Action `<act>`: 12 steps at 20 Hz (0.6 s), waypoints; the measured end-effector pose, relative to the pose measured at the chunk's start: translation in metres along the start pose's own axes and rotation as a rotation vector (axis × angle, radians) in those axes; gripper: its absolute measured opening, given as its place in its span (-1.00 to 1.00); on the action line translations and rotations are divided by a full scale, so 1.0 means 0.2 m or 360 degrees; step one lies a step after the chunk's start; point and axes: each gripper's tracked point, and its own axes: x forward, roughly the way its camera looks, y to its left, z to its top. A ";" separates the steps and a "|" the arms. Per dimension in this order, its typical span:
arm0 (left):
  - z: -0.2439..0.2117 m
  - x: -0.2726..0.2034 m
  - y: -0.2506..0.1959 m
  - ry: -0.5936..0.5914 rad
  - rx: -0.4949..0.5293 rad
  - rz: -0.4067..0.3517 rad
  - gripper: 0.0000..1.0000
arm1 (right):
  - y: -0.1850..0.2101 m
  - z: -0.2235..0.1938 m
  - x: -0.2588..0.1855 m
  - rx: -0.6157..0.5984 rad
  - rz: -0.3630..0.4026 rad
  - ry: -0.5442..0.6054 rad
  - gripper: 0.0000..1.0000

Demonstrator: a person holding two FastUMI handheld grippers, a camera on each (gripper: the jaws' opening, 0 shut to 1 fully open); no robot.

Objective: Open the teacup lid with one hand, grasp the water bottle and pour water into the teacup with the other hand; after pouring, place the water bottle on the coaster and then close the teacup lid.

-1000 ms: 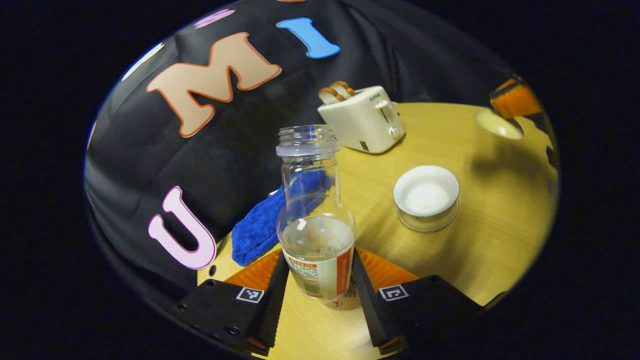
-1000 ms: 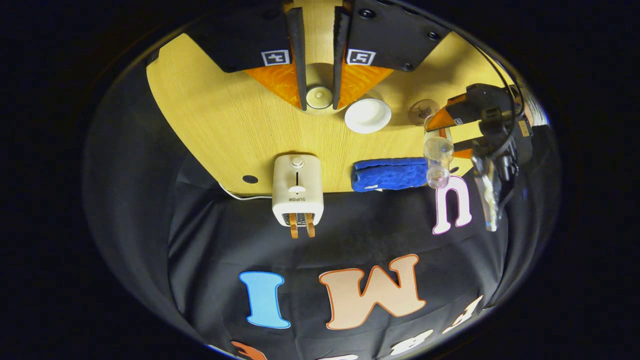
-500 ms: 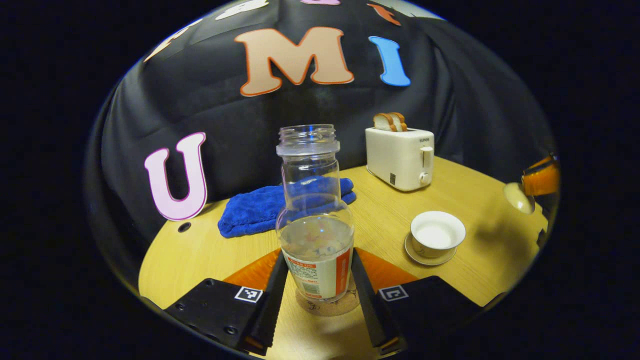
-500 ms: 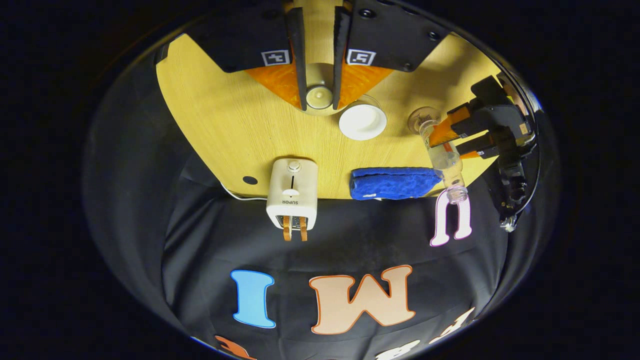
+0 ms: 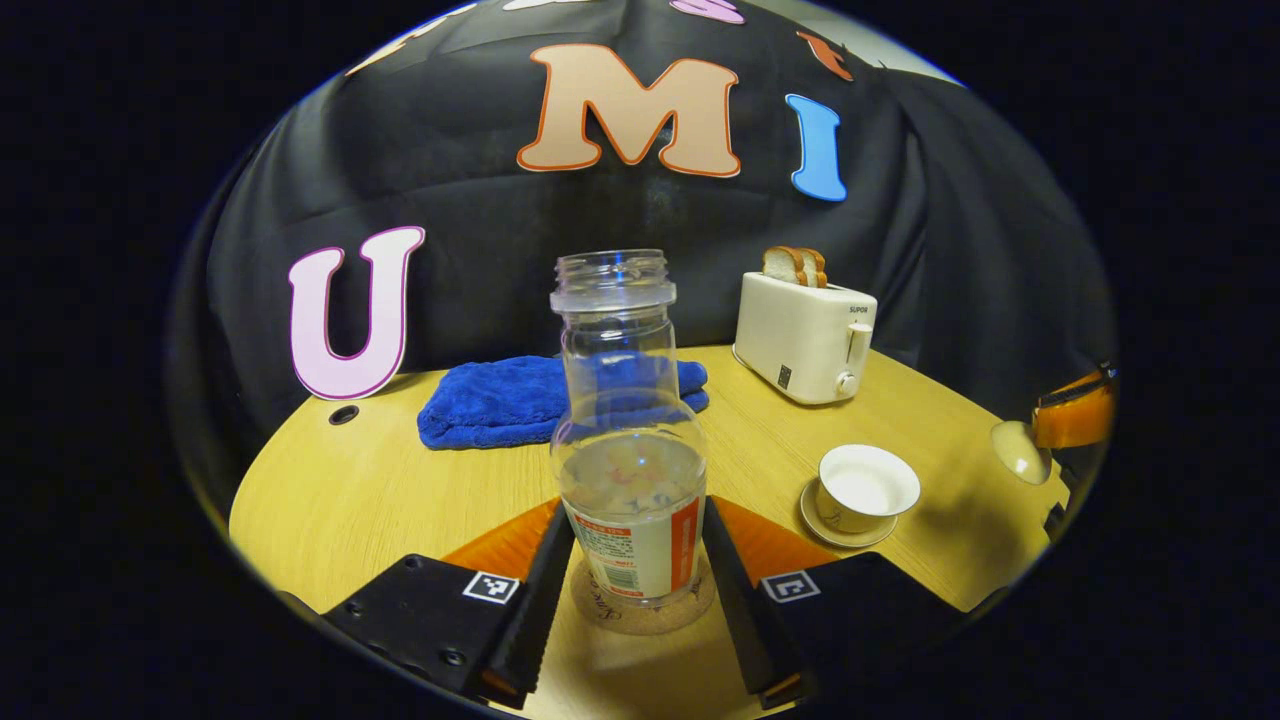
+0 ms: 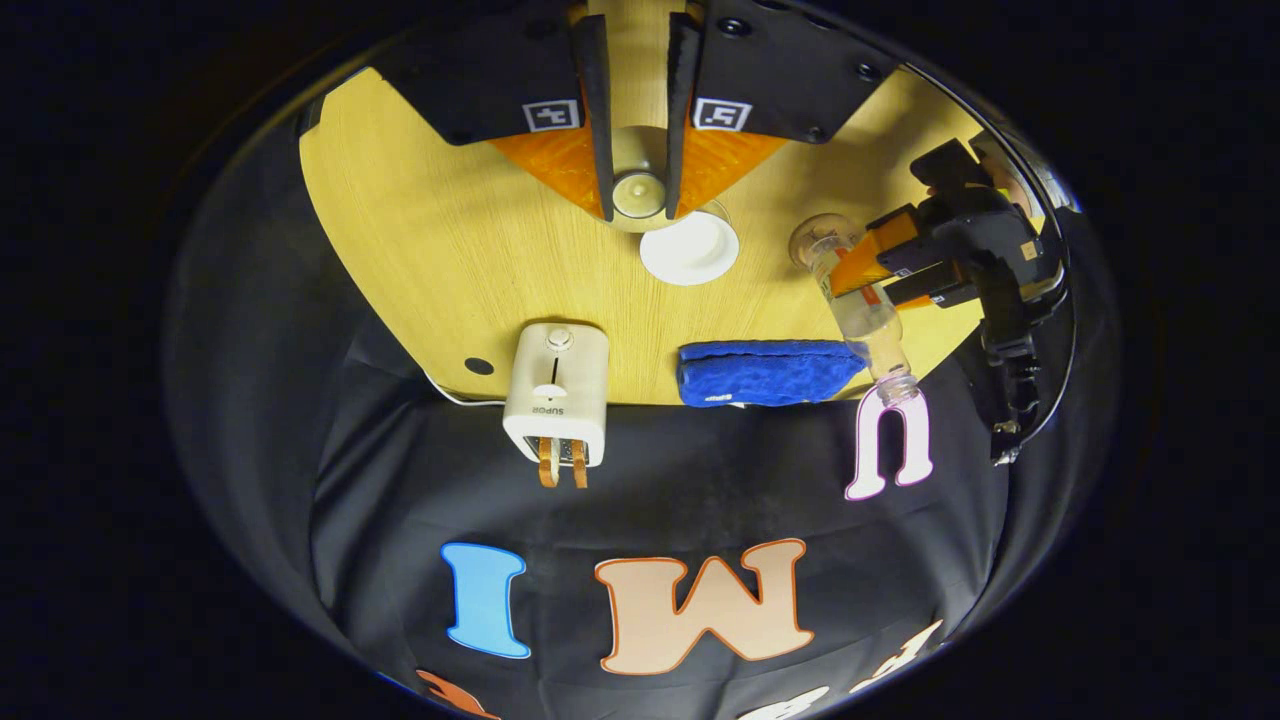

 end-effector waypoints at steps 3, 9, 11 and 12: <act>0.00 -0.01 0.01 -0.0012 -0.0026 -0.0012 0.46 | 0.02 0.04 0.01 0.0013 0.0009 -0.0011 -0.46; -0.07 0.01 0.00 0.0054 -0.0043 -0.0023 0.48 | 0.06 0.04 0.03 0.0011 0.0034 -0.0003 -0.51; -0.07 0.02 -0.01 0.0044 -0.0032 -0.0029 0.55 | 0.07 0.04 0.05 0.0005 0.0044 0.0001 -0.46; -0.07 0.01 -0.01 0.0046 -0.0026 -0.0031 0.68 | 0.08 0.04 0.06 0.0002 0.0050 0.0004 -0.46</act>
